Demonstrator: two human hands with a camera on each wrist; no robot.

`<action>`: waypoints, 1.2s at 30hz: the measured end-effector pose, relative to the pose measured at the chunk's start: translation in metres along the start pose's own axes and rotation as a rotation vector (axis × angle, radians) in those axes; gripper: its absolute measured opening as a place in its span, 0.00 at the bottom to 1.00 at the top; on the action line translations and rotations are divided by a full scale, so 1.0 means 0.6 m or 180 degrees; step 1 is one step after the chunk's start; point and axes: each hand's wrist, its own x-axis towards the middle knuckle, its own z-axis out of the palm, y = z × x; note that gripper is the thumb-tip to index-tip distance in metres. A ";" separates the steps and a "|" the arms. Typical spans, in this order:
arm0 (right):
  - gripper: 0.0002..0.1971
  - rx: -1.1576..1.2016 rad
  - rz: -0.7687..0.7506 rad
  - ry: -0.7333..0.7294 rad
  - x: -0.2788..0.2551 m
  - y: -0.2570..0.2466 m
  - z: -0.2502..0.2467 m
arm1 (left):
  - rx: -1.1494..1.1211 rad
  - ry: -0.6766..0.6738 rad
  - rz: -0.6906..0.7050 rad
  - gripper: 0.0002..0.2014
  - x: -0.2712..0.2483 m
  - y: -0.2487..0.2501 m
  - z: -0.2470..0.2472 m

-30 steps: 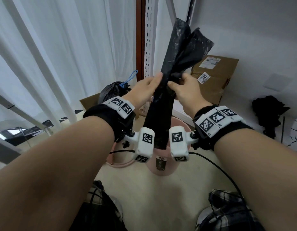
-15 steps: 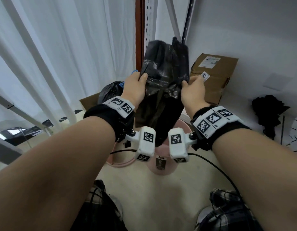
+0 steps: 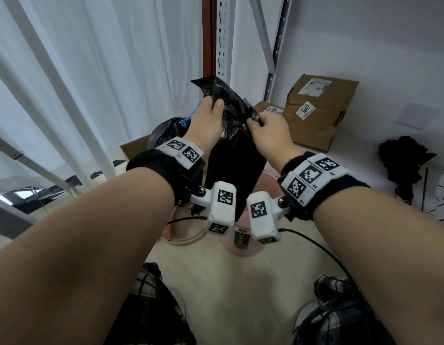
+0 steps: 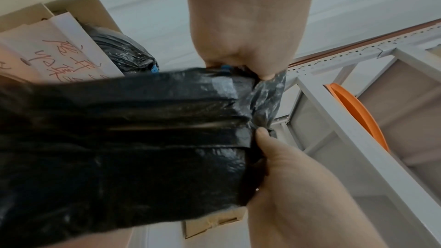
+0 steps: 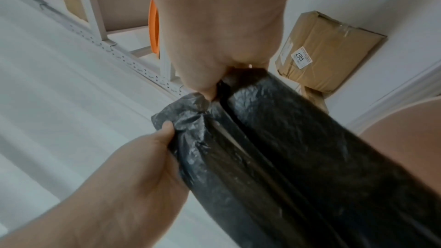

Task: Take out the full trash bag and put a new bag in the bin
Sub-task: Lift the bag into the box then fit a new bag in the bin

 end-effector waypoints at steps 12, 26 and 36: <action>0.10 0.1111 0.0890 0.0760 0.011 0.021 -0.033 | 0.2200 -0.0029 -0.0423 0.21 0.003 -0.031 -0.030; 0.10 0.1807 -0.0050 0.0261 -0.011 -0.018 -0.028 | 0.1108 -0.0956 -0.0619 0.61 -0.006 -0.038 -0.021; 0.15 0.2466 0.0260 0.0656 0.001 -0.002 -0.032 | -0.0387 -0.1294 -0.1412 0.21 -0.021 -0.046 -0.015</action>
